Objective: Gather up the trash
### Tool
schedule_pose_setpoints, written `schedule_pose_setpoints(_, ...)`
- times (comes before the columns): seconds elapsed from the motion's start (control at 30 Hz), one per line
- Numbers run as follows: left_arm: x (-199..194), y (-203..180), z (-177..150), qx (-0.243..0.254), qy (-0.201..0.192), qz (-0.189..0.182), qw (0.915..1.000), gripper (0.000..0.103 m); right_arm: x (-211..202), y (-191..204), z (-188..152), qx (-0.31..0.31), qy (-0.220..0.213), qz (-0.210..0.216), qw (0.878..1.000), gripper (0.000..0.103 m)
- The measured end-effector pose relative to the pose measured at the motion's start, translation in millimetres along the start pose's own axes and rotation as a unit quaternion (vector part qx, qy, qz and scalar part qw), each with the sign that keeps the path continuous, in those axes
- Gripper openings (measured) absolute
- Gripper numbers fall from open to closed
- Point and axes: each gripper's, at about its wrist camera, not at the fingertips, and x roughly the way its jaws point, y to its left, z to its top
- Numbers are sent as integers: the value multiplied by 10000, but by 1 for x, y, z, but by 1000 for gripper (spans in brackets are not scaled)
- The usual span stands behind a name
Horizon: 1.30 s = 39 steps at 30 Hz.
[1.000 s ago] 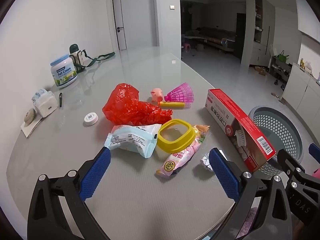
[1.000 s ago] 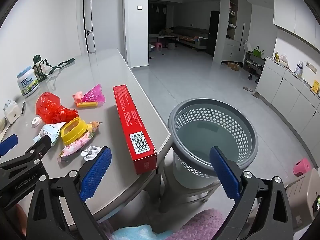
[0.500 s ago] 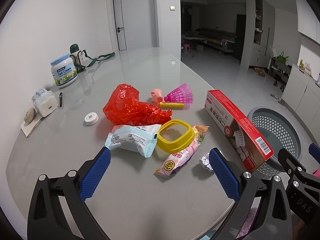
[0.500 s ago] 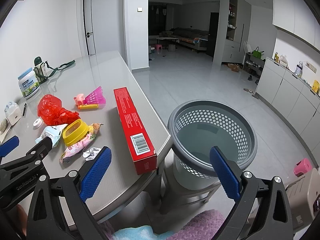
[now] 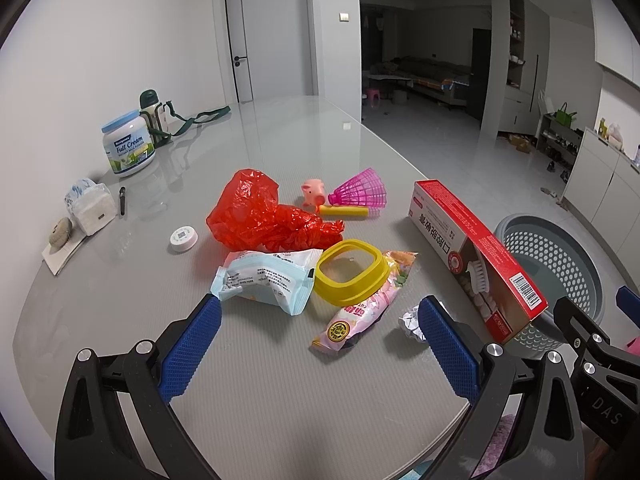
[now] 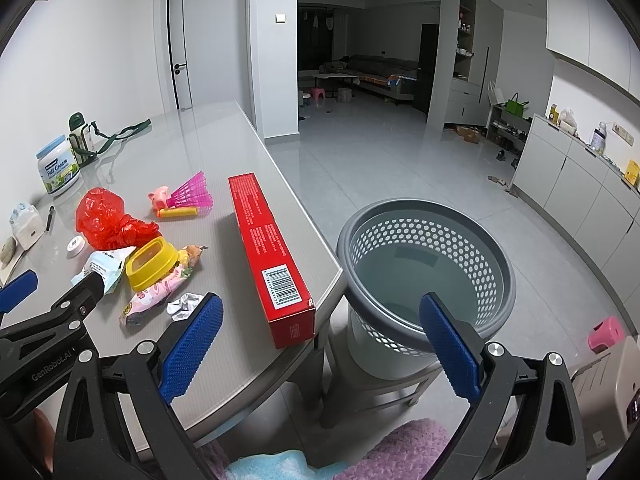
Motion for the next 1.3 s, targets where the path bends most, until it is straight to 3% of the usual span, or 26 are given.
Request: schedule_pose_setpoints(1.3,0,-1,0,-7,14,7,10000,97,10,-1,-5,44,81,137,9999,94)
